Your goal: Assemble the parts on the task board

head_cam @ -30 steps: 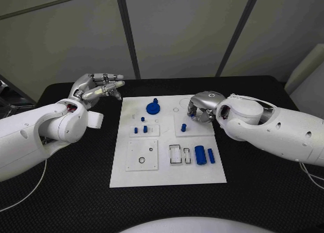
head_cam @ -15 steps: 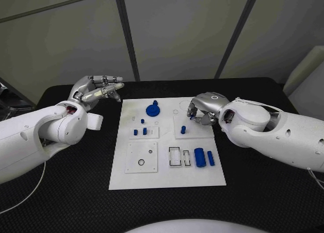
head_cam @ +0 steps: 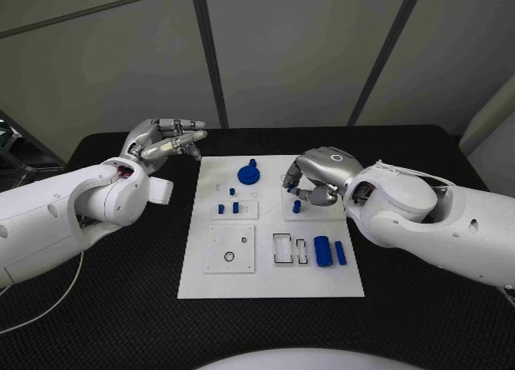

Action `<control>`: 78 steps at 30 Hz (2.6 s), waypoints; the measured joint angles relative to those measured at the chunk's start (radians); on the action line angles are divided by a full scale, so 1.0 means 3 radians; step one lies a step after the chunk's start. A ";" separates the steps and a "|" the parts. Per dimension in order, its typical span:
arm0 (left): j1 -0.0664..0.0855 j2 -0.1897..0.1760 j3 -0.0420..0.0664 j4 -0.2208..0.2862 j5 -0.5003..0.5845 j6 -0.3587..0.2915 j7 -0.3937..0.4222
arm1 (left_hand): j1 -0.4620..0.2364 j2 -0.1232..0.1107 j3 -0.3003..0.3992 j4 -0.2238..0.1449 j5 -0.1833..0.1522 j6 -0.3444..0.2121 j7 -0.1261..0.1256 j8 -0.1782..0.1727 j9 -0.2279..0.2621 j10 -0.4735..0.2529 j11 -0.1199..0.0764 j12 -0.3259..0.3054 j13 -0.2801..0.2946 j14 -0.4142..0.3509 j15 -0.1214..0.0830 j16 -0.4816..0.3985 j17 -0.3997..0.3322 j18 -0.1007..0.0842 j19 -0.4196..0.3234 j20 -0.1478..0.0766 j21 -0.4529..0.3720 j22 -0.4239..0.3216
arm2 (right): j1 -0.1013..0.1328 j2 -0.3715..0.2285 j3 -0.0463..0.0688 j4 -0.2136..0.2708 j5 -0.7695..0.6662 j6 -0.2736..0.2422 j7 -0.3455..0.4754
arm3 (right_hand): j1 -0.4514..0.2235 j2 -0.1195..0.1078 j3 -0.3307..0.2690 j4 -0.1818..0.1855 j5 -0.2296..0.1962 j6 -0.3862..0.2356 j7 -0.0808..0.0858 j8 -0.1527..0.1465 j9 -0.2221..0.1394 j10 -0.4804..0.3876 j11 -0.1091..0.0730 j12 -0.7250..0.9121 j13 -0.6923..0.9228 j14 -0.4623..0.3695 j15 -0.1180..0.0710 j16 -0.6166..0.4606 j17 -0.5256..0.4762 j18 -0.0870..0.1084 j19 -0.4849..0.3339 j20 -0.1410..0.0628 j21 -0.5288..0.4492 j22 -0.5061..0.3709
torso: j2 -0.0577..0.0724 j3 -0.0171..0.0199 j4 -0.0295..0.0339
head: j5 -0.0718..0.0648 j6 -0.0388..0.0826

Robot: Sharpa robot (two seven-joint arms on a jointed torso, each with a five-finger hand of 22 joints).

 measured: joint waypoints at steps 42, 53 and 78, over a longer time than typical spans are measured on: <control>0.0000 0.0162 0.0000 -0.0051 0.0003 0.0010 -0.0013 | 0.0000 -0.0001 -0.0009 -0.0009 0.0000 -0.0013 0.0013 0.0000 -0.0004 -0.0036 0.0012 0.0000 -0.0003 -0.0025 0.0000 -0.0012 -0.0017 0.0000 -0.0001 0.0001 -0.0013 -0.0006 | -0.0377 0.0667 -0.0129 -0.0249 0.0333 0.0095 0.0263 | -0.0039 -0.0013 0.0037 -0.0037 -0.0003 -0.0001 -0.0001 -0.0017 -0.0005 0.0024 -0.0024 -0.0047 -0.0006 0.0000 0.0000 0.0000 -0.0001 0.0000 0.0000 0.0000 0.0000 -0.0005 | 0.0006 -0.0001 0.0000 | 0.0401 -0.0209; 0.0000 0.0166 0.0000 -0.0058 0.0004 0.0018 -0.0019 | 0.0001 -0.0001 -0.0018 -0.0018 0.0000 -0.0025 0.0025 0.0000 -0.0006 -0.0059 0.0011 0.0014 -0.0002 -0.0025 0.0000 -0.0012 -0.0022 0.0000 -0.0012 0.0012 -0.0025 -0.0013 | -0.0379 0.0679 -0.0130 -0.0267 0.0297 0.0164 0.0239 | -0.0039 -0.0013 0.0036 -0.0037 -0.0004 -0.0002 -0.0001 -0.0017 -0.0006 0.0024 -0.0024 -0.0053 -0.0003 0.0000 0.0000 0.0000 -0.0001 0.0000 0.0000 0.0000 0.0000 -0.0005 | 0.0005 -0.0004 -0.0002 | 0.0410 -0.0233; 0.0000 0.0172 0.0000 -0.0062 0.0004 0.0033 -0.0035 | 0.0001 -0.0001 -0.0036 -0.0019 0.0000 -0.0037 0.0036 0.0000 -0.0006 -0.0082 0.0013 0.0014 -0.0002 -0.0036 0.0011 -0.0026 -0.0030 0.0000 -0.0012 0.0012 -0.0025 -0.0016 | -0.0367 0.0771 -0.0187 -0.0294 0.0184 0.0241 0.0131 | -0.0194 -0.0045 0.0037 -0.0037 -0.0010 -0.0081 0.0057 -0.0088 -0.0026 -0.0012 0.0009 -0.0131 -0.0003 0.0000 0.0000 0.0000 -0.0001 0.0000 -0.0031 0.0031 0.0000 -0.0039 | 0.0004 -0.0005 -0.0002 | 0.0420 -0.0252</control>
